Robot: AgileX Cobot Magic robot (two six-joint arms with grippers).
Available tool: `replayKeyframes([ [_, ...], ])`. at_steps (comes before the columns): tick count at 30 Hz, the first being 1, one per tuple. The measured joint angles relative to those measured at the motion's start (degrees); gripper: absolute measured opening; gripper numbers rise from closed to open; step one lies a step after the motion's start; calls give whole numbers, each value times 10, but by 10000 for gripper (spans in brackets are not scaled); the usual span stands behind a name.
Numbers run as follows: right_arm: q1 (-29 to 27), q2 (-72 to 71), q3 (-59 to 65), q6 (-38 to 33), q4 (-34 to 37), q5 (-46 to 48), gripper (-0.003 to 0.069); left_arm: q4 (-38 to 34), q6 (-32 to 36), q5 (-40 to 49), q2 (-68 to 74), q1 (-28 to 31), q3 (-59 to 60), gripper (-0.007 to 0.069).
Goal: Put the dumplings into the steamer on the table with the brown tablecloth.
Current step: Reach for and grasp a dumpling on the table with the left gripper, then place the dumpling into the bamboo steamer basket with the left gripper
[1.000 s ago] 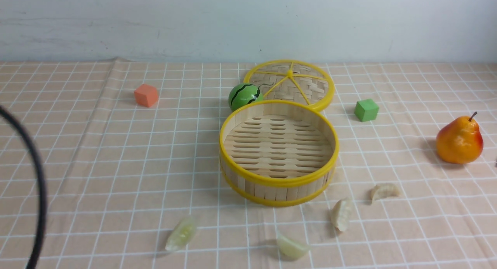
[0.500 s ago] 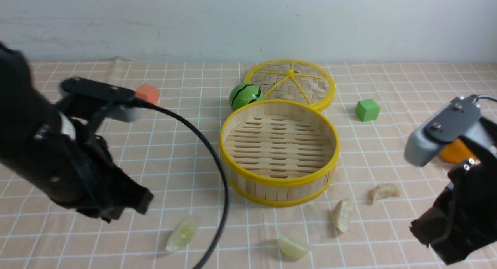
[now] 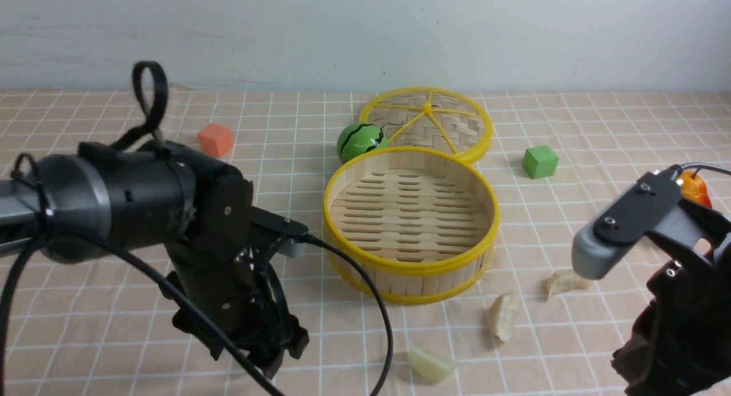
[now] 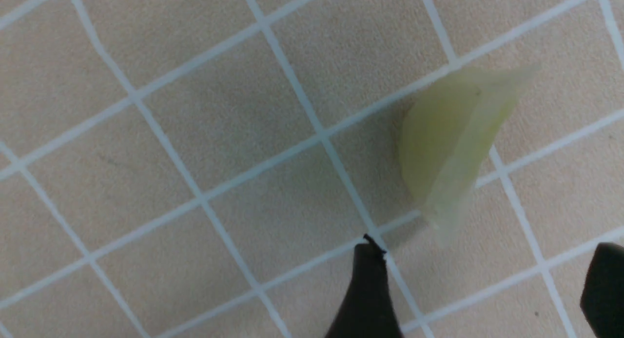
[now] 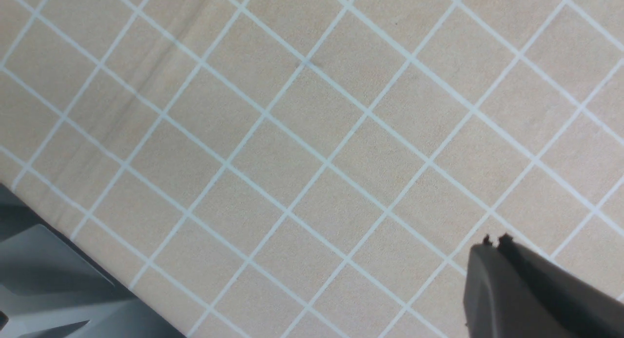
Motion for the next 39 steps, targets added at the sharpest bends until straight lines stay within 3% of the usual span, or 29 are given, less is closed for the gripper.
replayKeyframes([
  [10, 1, 0, 0, 0, 0, -5, 4, 4, 0, -101, 57, -1, -3, 509],
  [17, 1, 0, -1, 0, 0, -7, 11, 4, -17, -99, 57, -1, -3, 293],
  [23, 1, 0, -1, 0, 0, -18, 15, 18, -19, -41, 59, -1, -28, 285],
  [29, 1, 0, -1, 0, 5, -7, 22, 21, -25, 35, 61, -15, -170, 285],
  [39, 1, -12, -1, 0, 17, 70, 24, 14, -69, 77, 157, -57, -451, 285],
])
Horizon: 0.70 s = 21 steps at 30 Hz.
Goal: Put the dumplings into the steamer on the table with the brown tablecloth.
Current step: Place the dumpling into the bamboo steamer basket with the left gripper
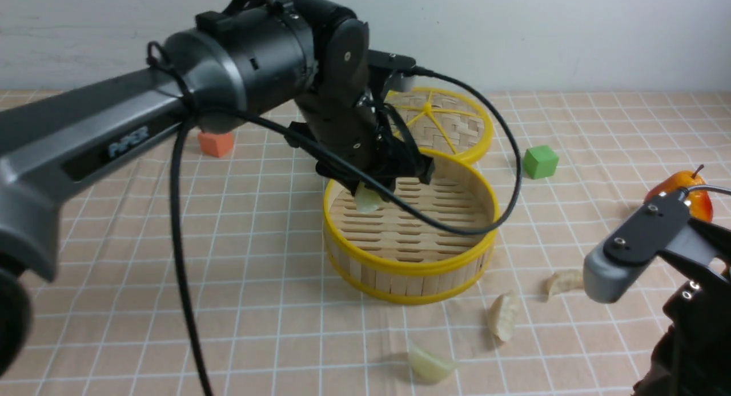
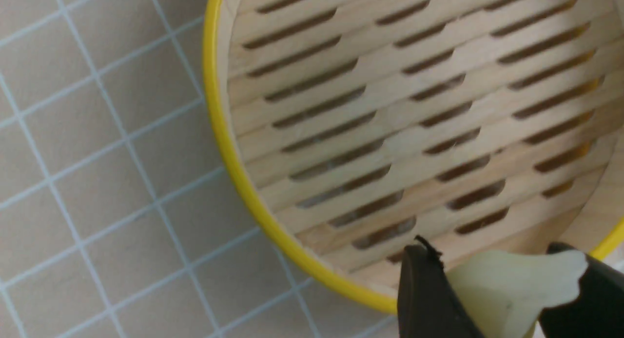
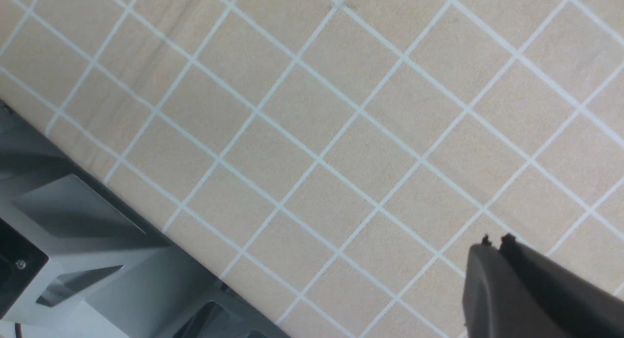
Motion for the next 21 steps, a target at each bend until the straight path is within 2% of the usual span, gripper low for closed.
replayKeyframes([
  [4, 0, -37, -1, 0, 3, 6, 28, -1, -12, 34, 117, 0, -150, 283],
  [8, 0, -64, -1, 0, -2, 10, 29, -1, -31, 31, 196, 0, -233, 283],
  [18, 0, -81, -1, 0, -22, 0, 31, -7, -60, 13, 259, 0, -256, 288],
  [20, 0, -81, -1, 0, -22, -8, 31, -11, -60, 14, 259, 0, -256, 342],
  [21, 0, -81, -1, 0, -22, -12, 31, -14, -60, 17, 257, 0, -256, 394],
])
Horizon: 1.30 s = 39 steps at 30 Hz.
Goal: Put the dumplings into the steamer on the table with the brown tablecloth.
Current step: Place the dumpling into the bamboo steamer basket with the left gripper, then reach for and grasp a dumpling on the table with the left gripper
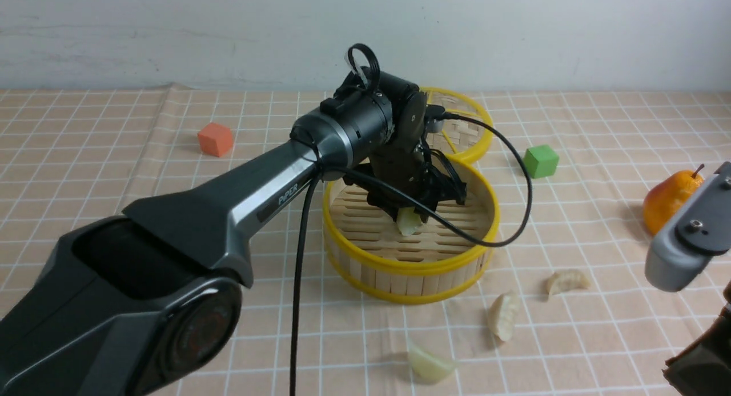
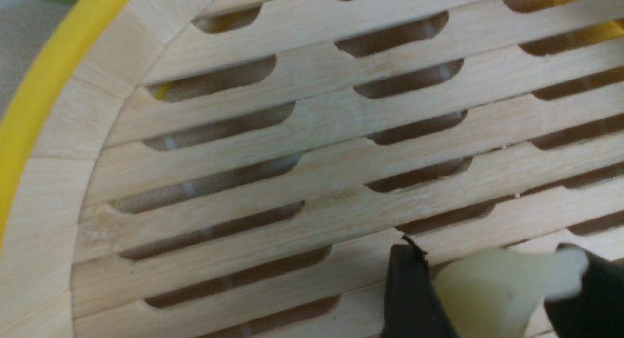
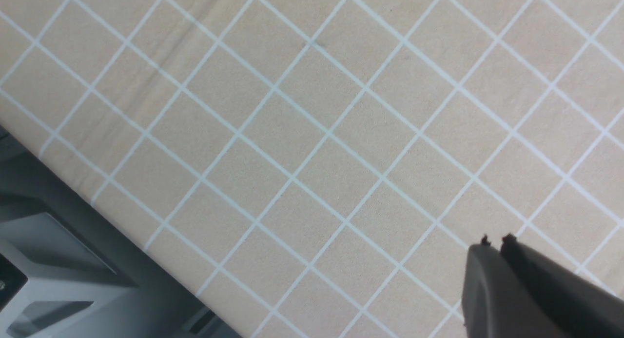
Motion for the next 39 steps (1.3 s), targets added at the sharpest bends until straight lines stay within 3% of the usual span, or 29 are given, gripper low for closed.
replayKeyframes([
  [5, 0, 0, 0, 0, -1, -2, 38, -10, 16, 41, -45, 0, 0, 549],
  [10, 0, 0, 0, 0, -5, -5, 42, -51, 70, 78, -115, 0, 14, 567],
  [14, 0, 0, 0, 0, -26, -6, 42, -116, 201, 112, -212, -16, 101, 534],
  [17, 0, -2, 0, 0, -36, -6, 44, -126, 280, 115, -249, -34, 162, 511],
  [20, 1, -23, 0, 9, -68, 8, 50, -131, 428, 123, -286, -77, 270, 476],
  [24, 3, -73, 0, 40, -108, 23, 53, -130, 528, 120, -293, -107, 343, 453],
  [32, 3, -215, 0, 64, -133, 25, 55, -75, 555, 32, -265, -129, 390, 444],
  [39, 3, -258, 0, 64, -135, 25, 64, -68, 556, -2, -212, -129, 390, 444],
])
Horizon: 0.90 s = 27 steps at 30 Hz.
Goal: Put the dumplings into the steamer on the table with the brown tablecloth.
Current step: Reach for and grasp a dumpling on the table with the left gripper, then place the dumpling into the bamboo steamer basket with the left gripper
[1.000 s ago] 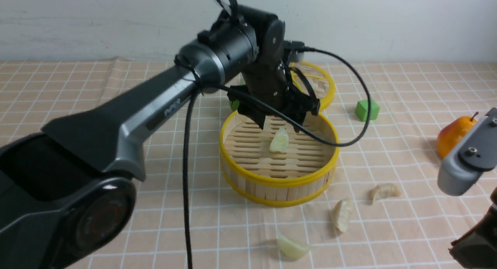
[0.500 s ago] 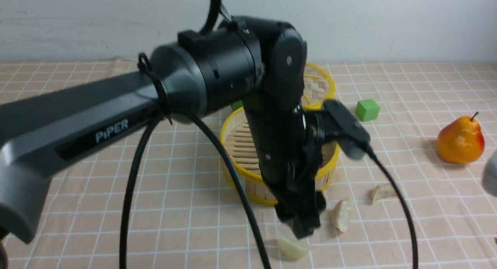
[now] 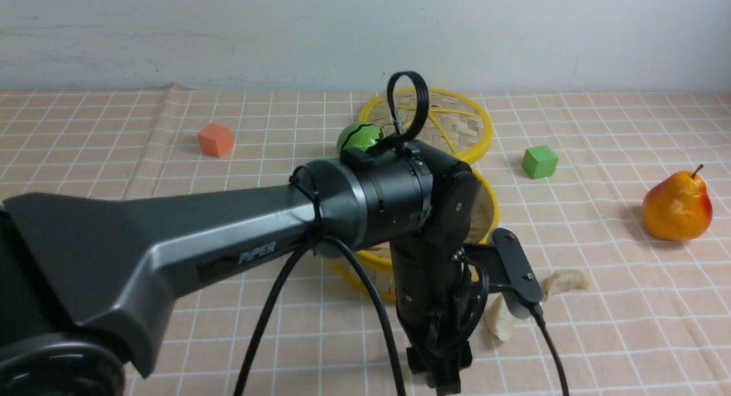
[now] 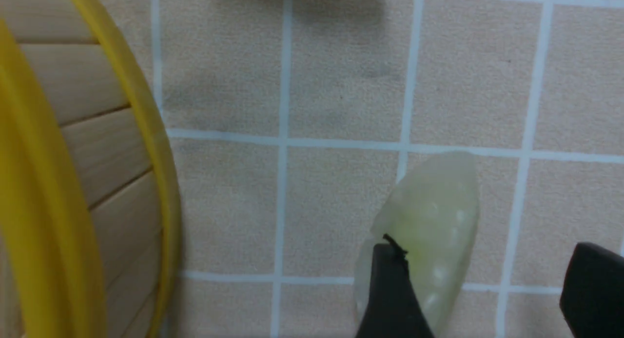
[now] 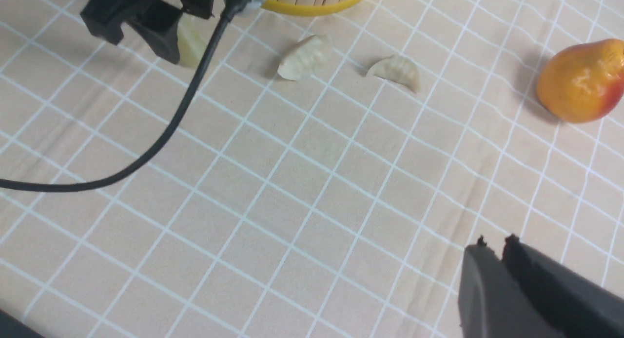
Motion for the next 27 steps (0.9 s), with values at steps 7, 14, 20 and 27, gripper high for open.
replayKeyframes([
  [7, 0, -1, 16, -1, 0, -1, 71, 23, -6, -15, 33, 0, 0, 378],
  [14, 0, -1, 65, -2, -2, -21, 78, 50, -101, -15, 31, -1, 0, 256],
  [20, 0, -1, 83, -2, -2, -42, 82, 73, -153, 8, 33, -3, -12, 256],
  [27, 0, -1, 85, -2, -2, -45, 84, 60, -211, 104, 36, -1, -155, 256],
])
